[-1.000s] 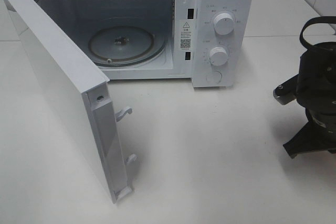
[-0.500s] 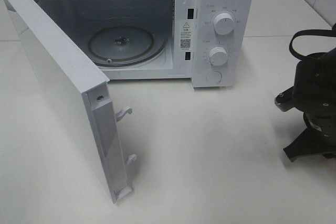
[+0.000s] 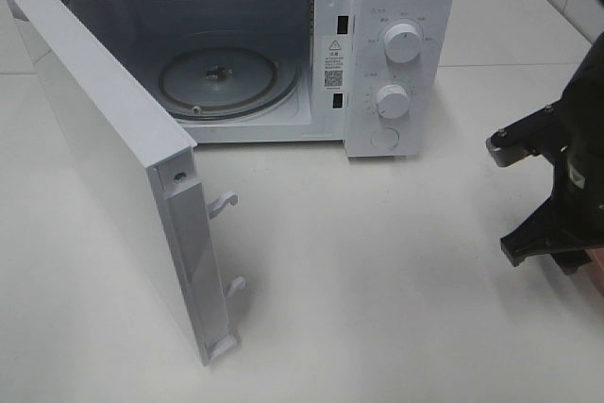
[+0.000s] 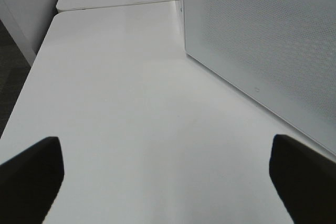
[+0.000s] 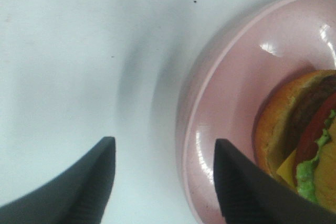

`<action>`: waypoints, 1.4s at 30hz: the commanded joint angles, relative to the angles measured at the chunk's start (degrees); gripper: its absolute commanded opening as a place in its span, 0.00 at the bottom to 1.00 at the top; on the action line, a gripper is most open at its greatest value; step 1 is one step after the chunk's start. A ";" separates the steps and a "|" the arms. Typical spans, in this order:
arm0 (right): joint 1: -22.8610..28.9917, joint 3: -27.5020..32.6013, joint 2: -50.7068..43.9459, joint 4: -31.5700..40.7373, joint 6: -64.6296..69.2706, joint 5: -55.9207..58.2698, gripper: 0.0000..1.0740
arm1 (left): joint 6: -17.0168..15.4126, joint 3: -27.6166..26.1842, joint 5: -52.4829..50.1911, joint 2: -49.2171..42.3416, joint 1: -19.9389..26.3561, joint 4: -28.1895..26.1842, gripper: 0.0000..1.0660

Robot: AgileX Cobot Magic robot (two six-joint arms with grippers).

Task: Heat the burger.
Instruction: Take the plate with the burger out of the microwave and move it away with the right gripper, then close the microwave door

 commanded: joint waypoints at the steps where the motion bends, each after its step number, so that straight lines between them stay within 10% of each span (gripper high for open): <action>1: -0.17 -0.11 -6.65 8.08 -9.51 1.09 0.63 | -0.40 0.11 -0.52 -1.03 0.17 -0.23 0.94; 12: -0.17 -0.11 -30.42 23.32 -22.57 10.71 0.77 | -0.40 0.11 -0.52 -1.03 0.17 -0.23 0.94; 35: -0.34 7.51 -69.39 23.84 -24.29 14.61 0.72 | -0.40 0.11 -0.52 -1.03 0.17 -0.23 0.94; 42: -7.28 11.69 -78.61 24.06 -24.18 12.43 0.71 | -0.40 0.11 -0.52 -1.03 0.17 -0.23 0.94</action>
